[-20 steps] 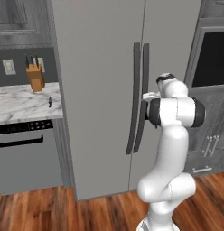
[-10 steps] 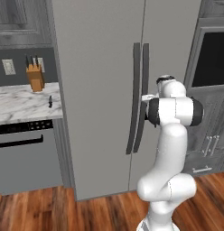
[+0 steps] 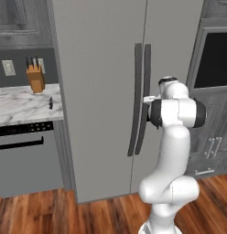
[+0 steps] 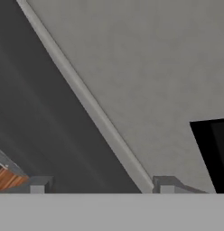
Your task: Retrieve the butter from the fridge and place it on a plate on the dining table. Then retrieve the butter knife by the fridge and place it near the plate.
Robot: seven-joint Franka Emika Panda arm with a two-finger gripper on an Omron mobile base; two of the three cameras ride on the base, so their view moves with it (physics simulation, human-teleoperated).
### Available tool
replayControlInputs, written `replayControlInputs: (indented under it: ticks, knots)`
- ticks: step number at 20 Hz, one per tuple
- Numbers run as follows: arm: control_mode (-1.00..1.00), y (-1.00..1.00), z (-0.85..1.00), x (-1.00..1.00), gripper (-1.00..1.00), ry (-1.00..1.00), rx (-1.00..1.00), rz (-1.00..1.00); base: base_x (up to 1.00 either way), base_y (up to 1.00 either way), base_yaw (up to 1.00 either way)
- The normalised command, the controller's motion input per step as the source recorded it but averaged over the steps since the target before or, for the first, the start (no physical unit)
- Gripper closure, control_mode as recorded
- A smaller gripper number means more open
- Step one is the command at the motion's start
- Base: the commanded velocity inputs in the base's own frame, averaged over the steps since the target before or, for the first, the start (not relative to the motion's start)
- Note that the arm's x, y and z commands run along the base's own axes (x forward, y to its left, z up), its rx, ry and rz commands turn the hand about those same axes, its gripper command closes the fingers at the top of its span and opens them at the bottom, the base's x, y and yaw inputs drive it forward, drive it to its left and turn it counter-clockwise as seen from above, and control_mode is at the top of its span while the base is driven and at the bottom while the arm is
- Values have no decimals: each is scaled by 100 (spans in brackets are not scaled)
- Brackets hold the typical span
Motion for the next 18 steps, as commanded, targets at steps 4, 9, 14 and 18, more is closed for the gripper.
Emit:
replayControlInputs:
  ticks: [4,9,14,18]
  knots:
    - [-100,0,0,-45,100,0,-1,7,0,0,0]
    - [-100,-6,1,-87,100,-1,-2,0,0,0,0]
    - [-100,-50,0,-100,100,-9,0,-4,0,0,0]
    - [-100,-78,0,-100,100,-8,0,-8,0,0,0]
